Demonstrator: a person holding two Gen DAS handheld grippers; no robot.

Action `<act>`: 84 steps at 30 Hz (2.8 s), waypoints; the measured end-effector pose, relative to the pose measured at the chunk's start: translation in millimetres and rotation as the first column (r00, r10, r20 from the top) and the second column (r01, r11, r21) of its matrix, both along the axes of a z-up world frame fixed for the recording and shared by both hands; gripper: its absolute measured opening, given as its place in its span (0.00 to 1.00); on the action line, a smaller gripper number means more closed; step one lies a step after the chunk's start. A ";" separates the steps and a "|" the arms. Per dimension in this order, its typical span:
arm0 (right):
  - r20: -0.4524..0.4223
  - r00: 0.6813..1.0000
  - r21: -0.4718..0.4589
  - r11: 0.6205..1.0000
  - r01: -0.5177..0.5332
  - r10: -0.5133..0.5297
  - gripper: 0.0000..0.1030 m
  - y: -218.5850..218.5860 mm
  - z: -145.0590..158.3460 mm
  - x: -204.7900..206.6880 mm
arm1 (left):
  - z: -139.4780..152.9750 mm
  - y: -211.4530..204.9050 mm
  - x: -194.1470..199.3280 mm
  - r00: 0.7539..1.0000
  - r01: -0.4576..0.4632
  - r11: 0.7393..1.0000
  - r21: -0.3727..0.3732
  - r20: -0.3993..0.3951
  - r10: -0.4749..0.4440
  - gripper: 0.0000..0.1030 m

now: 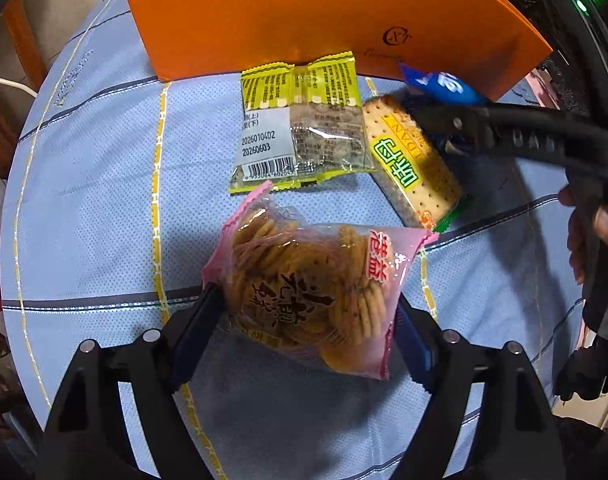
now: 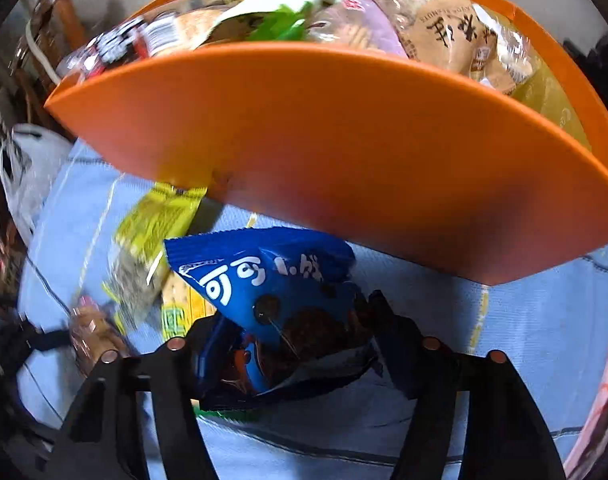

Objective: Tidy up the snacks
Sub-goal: 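Grasp the pink biscuit bag with the left gripper while the right grasps the blue Oreo bag, then carry both bags into the orange box and open both grippers, then move both open grippers back over the last snacks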

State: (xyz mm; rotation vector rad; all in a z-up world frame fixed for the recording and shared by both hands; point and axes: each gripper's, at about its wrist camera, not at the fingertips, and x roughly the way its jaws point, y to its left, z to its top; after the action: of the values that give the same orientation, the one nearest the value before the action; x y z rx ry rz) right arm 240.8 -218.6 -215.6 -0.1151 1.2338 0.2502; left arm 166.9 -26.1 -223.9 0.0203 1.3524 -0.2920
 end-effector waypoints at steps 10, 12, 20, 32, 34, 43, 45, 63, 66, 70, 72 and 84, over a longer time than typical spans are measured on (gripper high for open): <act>0.032 0.995 0.183 0.980 0.083 -0.090 0.57 -44.6 35.6 -66.1 | 19.7 18.1 -8.3 1.000 -0.018 1.000 -0.011 0.008 0.018 0.72; 0.036 0.994 0.200 0.975 0.093 -0.103 0.57 -51.4 41.0 -77.9 | 25.8 23.9 -12.4 0.999 -0.030 0.999 -0.025 0.024 0.031 0.71; 0.073 0.990 0.220 0.970 0.099 -0.117 0.57 -67.1 62.8 -104.4 | 60.5 31.6 -31.3 0.994 -0.026 0.999 -0.032 0.104 0.029 0.70; 0.205 0.974 0.254 0.967 0.040 -0.094 0.58 -68.0 127.7 -79.7 | 120.9 25.6 4.0 0.973 -0.031 0.998 -0.054 0.226 0.043 0.70; 0.236 0.967 0.248 0.968 0.035 -0.096 0.58 -68.2 139.5 -66.5 | 139.1 24.9 24.7 0.965 -0.036 0.997 -0.068 0.258 0.052 0.70; 0.279 0.951 0.236 0.969 0.068 -0.134 0.58 -73.8 152.4 17.9 | 175.5 -9.1 137.4 0.944 -0.054 0.998 -0.016 0.325 0.056 0.70; 0.274 0.951 0.225 0.971 0.080 -0.141 0.58 -73.7 148.1 40.4 | 171.8 -15.1 157.4 0.946 -0.061 0.998 -0.011 0.317 0.061 0.70; 0.298 0.926 0.238 0.957 0.165 -0.233 0.87 -88.8 124.5 35.9 | 148.2 -11.7 162.7 0.935 -0.139 0.988 0.061 0.336 0.111 0.93; 0.285 0.940 0.236 0.964 0.123 -0.190 0.87 -81.3 119.2 -0.6 | 142.2 -7.2 134.5 0.944 -0.117 0.992 0.047 0.317 0.096 0.93; 0.228 0.971 0.189 0.982 0.027 -0.071 0.87 -54.3 88.2 -39.7 | 118.8 2.7 94.7 0.963 -0.106 0.993 0.043 0.255 0.091 0.93; 0.181 0.984 0.144 0.989 -0.023 -0.004 0.87 -32.7 65.8 -54.3 | 99.0 13.7 75.1 0.972 -0.133 0.990 0.035 0.201 0.124 0.93; 0.057 0.976 -0.077 0.975 -0.207 0.212 0.52 43.9 -13.7 -50.2 | 47.8 69.4 39.7 0.956 -0.291 0.955 0.065 0.058 0.288 0.93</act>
State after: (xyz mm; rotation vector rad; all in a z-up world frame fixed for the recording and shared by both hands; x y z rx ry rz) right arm 190.6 -174.7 -229.3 -0.3133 1.1668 0.3838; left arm 206.6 43.3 -176.1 -0.1089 1.2976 0.0056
